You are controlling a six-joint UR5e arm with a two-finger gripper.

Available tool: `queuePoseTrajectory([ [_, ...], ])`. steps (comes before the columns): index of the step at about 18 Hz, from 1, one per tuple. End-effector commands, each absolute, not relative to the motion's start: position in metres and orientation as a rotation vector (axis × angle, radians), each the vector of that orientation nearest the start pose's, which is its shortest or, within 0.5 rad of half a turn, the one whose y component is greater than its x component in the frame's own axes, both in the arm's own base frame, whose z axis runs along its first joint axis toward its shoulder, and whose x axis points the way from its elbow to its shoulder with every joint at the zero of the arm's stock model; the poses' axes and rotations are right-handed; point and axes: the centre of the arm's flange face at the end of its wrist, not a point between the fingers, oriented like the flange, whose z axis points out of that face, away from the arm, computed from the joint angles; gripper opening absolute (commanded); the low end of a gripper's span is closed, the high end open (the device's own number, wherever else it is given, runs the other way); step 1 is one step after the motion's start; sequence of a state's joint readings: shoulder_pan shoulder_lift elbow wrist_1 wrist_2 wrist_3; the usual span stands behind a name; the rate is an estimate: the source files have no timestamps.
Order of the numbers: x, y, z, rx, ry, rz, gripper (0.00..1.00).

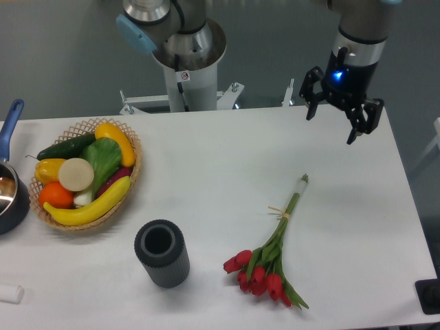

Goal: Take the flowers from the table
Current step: 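Move the open gripper toward the red tulip bunch's stems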

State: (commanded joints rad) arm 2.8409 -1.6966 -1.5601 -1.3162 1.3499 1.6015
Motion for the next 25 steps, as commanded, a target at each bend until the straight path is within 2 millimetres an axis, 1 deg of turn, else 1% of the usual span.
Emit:
queuePoseTrajectory([
  [2, -0.484, 0.312, 0.453, -2.858, 0.514, 0.158, 1.00],
  [7, -0.484, 0.313, 0.451, -2.858, 0.504, 0.176, 1.00],
  [10, -0.482, 0.315, 0.446, -2.858, 0.500, 0.174, 1.00],
  [11, -0.482, 0.315, 0.445, -2.859, 0.474, 0.177, 1.00],
  [14, -0.480, 0.318, 0.443, -2.875, 0.326, 0.150, 1.00],
  [16, -0.480, 0.321, 0.440, -2.880, 0.272, 0.135, 1.00],
  [18, -0.478, 0.324, 0.433, -2.888, 0.197, 0.105, 1.00],
  [20, -0.474, 0.333, 0.429, -2.890, 0.128, 0.089, 1.00],
  [21, -0.471, 0.344, 0.424, -2.886, 0.137, 0.087, 1.00],
  [22, -0.467, 0.357, 0.416, -2.883, 0.131, 0.081, 1.00],
  [24, -0.466, 0.362, 0.399, -2.888, 0.072, 0.056, 1.00],
  [25, -0.466, 0.368, 0.392, -2.881, 0.070, 0.071, 1.00],
])
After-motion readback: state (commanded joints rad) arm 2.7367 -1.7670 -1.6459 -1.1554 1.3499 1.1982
